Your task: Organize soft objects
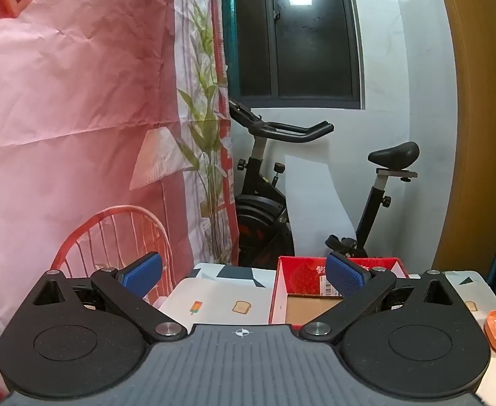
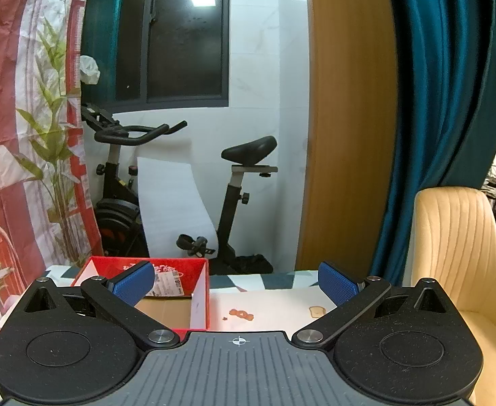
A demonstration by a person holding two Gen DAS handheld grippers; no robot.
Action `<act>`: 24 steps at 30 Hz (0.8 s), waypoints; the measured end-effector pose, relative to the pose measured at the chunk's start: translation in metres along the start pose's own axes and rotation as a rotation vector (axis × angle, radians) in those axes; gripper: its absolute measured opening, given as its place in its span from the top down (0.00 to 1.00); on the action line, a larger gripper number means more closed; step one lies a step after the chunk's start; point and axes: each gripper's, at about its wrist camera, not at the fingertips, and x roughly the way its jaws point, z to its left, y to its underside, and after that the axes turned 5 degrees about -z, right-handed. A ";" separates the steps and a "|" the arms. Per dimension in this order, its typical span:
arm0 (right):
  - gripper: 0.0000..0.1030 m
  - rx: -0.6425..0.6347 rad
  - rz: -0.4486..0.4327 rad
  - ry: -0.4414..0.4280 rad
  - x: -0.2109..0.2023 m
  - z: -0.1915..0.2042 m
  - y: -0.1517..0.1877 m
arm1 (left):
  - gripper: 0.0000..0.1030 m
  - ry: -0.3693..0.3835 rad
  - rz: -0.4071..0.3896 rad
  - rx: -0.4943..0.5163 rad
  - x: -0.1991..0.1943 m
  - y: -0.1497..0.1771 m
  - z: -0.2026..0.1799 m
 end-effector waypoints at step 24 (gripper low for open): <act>0.00 0.005 0.005 -0.001 -0.002 0.000 -0.001 | 0.00 0.005 -0.007 -0.005 -0.002 0.002 0.000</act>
